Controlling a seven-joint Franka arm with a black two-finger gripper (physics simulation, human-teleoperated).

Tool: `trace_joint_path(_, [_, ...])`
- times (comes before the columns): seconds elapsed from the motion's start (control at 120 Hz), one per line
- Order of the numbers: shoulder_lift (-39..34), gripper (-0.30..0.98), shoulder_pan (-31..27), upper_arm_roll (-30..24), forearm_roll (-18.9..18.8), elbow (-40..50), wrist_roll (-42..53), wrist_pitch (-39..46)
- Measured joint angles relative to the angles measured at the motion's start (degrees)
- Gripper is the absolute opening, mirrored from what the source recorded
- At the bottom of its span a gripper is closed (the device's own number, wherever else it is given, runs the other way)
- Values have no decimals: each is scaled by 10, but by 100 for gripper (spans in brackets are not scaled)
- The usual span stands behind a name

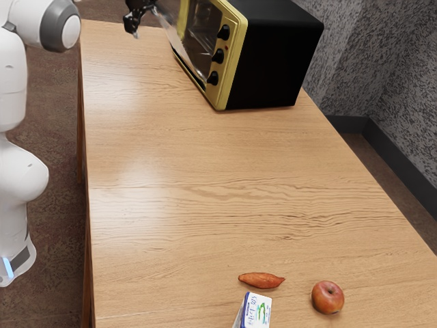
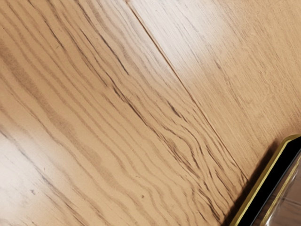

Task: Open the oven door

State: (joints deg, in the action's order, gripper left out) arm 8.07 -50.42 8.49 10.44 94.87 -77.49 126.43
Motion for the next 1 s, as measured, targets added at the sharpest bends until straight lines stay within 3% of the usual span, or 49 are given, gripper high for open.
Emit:
trace_joint_path(0.142, [-16, 68, -12, 3, -2, 24, 4, 1])
trace_joint_path(0.5, [-70, 69, 18, 45, -4, 86, 17, 0])
trace_joint_path(0.667, [-117, 69, 99, 152, 28, 147, 38, -4])
trace_joint_path(0.767, [-186, 69, 20, 177, 34, 158, 54, -16])
trace_joint_path(0.808, [-233, 69, 6, 114, 18, 153, 51, -27])
trace_joint_path(0.867, [-266, 68, 99, 24, -19, 90, 13, -76])
trace_joint_path(0.933, [-247, 68, 246, -25, -49, -4, -44, -167])
trace_joint_path(1.0, [-224, 68, 322, -66, -65, -22, -98, -242])
